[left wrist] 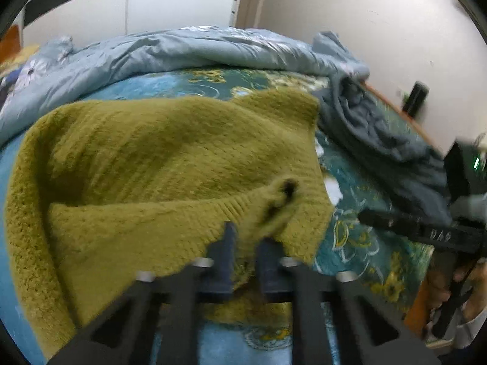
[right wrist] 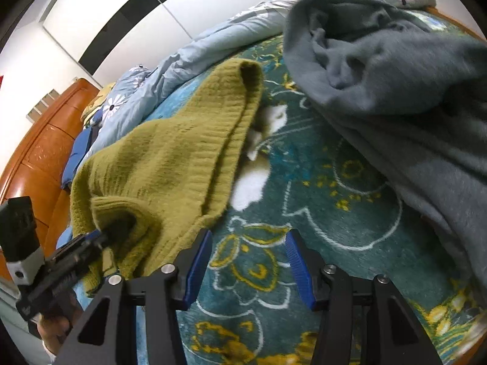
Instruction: Fold clothes
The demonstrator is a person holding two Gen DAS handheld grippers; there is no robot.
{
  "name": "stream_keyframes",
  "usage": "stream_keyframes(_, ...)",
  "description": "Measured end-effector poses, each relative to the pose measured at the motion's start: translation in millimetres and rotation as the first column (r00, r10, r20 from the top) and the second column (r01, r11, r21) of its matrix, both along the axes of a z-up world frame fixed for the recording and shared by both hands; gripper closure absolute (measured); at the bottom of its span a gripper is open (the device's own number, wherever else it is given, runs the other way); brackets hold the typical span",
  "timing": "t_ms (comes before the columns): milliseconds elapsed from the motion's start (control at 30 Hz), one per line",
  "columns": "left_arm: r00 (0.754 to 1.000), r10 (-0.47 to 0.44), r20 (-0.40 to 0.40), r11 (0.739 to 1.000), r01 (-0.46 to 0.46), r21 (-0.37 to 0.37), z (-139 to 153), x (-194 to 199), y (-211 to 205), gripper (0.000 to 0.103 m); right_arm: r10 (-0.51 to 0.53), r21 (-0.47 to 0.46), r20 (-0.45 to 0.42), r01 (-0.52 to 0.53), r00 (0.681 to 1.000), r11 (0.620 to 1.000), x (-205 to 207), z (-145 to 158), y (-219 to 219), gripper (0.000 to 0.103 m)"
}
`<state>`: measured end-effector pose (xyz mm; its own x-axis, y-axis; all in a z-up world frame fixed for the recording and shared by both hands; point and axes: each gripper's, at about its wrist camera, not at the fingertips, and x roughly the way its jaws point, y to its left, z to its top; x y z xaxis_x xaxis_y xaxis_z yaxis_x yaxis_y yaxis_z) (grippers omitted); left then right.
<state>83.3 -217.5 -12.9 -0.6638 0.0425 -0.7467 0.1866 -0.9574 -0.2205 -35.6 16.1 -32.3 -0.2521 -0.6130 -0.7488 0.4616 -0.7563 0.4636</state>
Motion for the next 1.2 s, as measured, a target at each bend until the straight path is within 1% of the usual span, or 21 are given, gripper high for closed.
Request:
stream_keyframes(67,0.999,0.039,-0.038,0.998,-0.037,0.044,8.3,6.9,-15.9,0.095,0.000,-0.012,0.007,0.000,1.000,1.000,-0.4,-1.9,2.0,0.049)
stream_keyframes(133,0.990,0.110,-0.091,0.993,-0.106,0.044,24.0,18.2,-38.8,0.095,0.003,-0.015,0.008,-0.003,1.000,1.000,-0.4,-2.1,2.5,0.049)
stream_keyframes(200,0.973,0.181,-0.144,0.983,-0.176,0.045,40.3,30.3,-62.5,0.095,0.007,-0.012,0.005,-0.006,1.000,1.000,-0.1,-1.3,2.2,0.049)
stream_keyframes(267,0.946,0.260,-0.194,0.965,-0.258,0.040,59.5,47.2,-92.0,0.095,0.007,-0.008,0.003,-0.007,1.000,1.000,0.3,-0.6,1.5,0.049)
stream_keyframes(333,0.912,0.344,-0.225,0.938,-0.343,0.045,73.2,67.6,-125.5,0.095,0.008,-0.004,0.003,-0.008,1.000,1.000,0.7,-0.1,0.4,0.049)
stream_keyframes(400,0.873,0.427,-0.238,0.903,-0.426,0.056,79.5,90.1,-158.3,0.095,0.010,0.002,0.000,-0.010,1.000,1.000,0.5,0.4,-1.5,0.049)
stream_keyframes(500,0.808,0.542,-0.232,0.839,-0.537,0.088,76.4,126.4,-203.1,0.095,0.013,0.011,-0.003,-0.013,1.000,1.000,0.1,0.9,-5.9,0.049)
stream_keyframes(533,0.790,0.570,-0.225,0.820,-0.565,0.095,73.0,135.4,-213.9,0.095,0.015,0.013,-0.005,-0.015,1.000,1.000,0.0,1.3,-8.4,0.049)
stream_keyframes(600,0.761,0.617,-0.202,0.786,-0.608,0.108,64.0,149.3,-231.6,0.095,0.024,0.017,-0.007,-0.024,1.000,1.000,-0.3,2.0,-14.6,0.049)
stream_keyframes(700,0.724,0.669,-0.170,0.743,-0.655,0.135,47.0,165.7,-250.9,0.095,0.041,0.022,-0.009,-0.041,0.999,0.999,-0.5,2.8,-25.2,0.049)
stream_keyframes(767,0.697,0.702,-0.146,0.712,-0.691,0.127,36.6,171.7,-261.6,0.095,0.057,0.025,-0.011,-0.056,0.998,0.998,0.7,2.8,-33.0,0.049)
stream_keyframes(800,0.682,0.720,-0.132,0.694,-0.711,0.111,31.7,175.0,-267.0,0.097,0.064,0.026,-0.012,-0.064,0.998,0.998,1.2,2.8,-36.9,0.049)
stream_keyframes(867,0.664,0.739,-0.111,0.674,-0.730,0.113,23.4,181.0,-279.4,0.097,0.081,0.031,-0.016,-0.081,0.997,0.996,3.6,3.1,-44.6,0.049)
stream_keyframes(900,0.662,0.743,-0.098,0.669,-0.732,0.128,19.2,183.7,-284.4,0.097,0.090,0.035,-0.020,-0.089,0.996,0.995,4.6,2.8,-47.8,0.049)
stream_keyframes(933,0.668,0.739,-0.090,0.673,-0.725,0.143,16.4,186.5,-285.1,0.097,0.099,0.040,-0.023,-0.098,0.995,0.994,5.6,2.6,-51.1,0.049)
stream_keyframes(1000,0.687,0.721,-0.093,0.692,-0.706,0.152,14.0,190.6,-282.0,0.097,0.110,0.045,-0.026,-0.108,0.994,0.993,6.7,2.0,-57.2,0.049)
stream_keyframes(1033,0.697,0.711,-0.093,0.702,-0.695,0.156,13.6,191.1,-278.5,0.097,0.110,0.045,-0.027,-0.109,0.994,0.993,6.0,1.9,-59.9,0.049)
stream_keyframes(1067,0.711,0.697,-0.094,0.714,-0.678,0.176,12.8,192.3,-273.9,0.097,0.108,0.042,-0.027,-0.107,0.994,0.993,4.5,2.4,-61.1,0.049)
stream_keyframes(1167,0.752,0.650,-0.112,0.749,-0.609,0.263,11.7,195.4,-260.7,0.095,0.103,0.024,-0.037,-0.102,0.994,0.994,-3.6,6.3,-68.6,0.049)
stream_keyframes(1200,0.762,0.637,-0.118,0.758,-0.591,0.275,12.0,195.9,-254.7,0.089,0.106,0.021,-0.046,-0.106,0.993,0.994,-7.6,7.7,-73.7,0.049)
